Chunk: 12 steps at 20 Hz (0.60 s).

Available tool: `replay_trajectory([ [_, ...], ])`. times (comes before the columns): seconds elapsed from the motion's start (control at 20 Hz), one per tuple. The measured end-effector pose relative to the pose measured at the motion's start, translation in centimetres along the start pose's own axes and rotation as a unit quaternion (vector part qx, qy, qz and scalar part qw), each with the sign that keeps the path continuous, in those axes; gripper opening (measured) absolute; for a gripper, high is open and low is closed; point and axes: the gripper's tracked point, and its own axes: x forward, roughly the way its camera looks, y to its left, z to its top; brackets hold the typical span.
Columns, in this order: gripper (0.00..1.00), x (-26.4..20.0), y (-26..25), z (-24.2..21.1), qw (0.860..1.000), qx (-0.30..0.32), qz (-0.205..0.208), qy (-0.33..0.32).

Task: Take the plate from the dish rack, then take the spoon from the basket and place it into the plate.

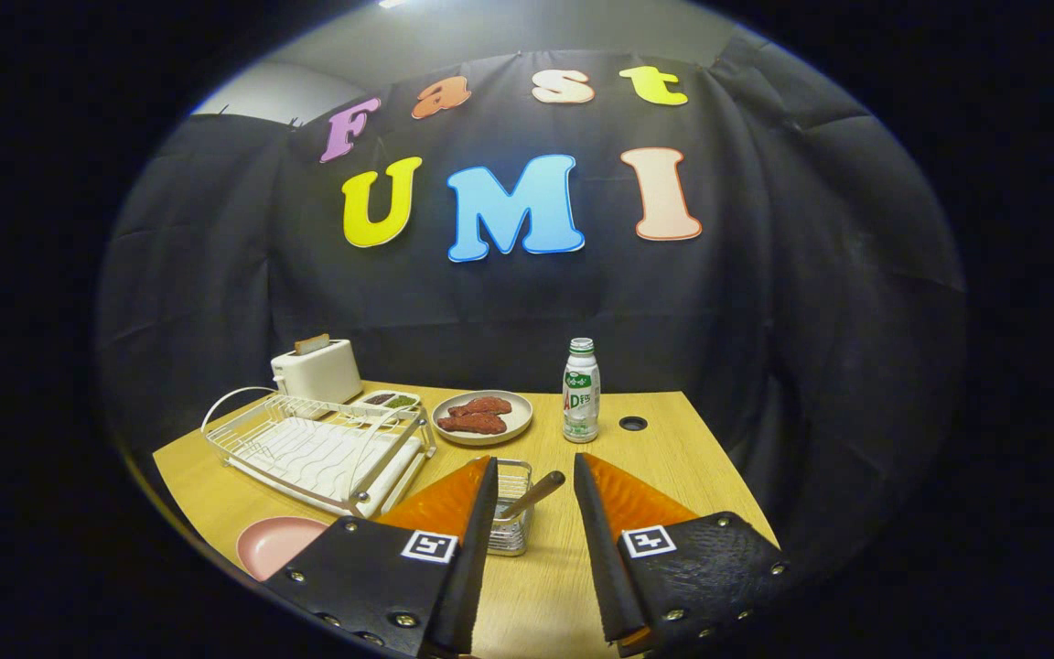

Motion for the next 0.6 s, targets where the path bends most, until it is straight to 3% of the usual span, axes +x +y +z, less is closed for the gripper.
replay_trajectory([
  [0.3,0.51,4.3,-1.0,-1.2,0.999,0.042,0.007,0.005],
  [0.6,0.51,6.4,-1.4,-2.6,0.999,0.043,-0.003,0.009],
])
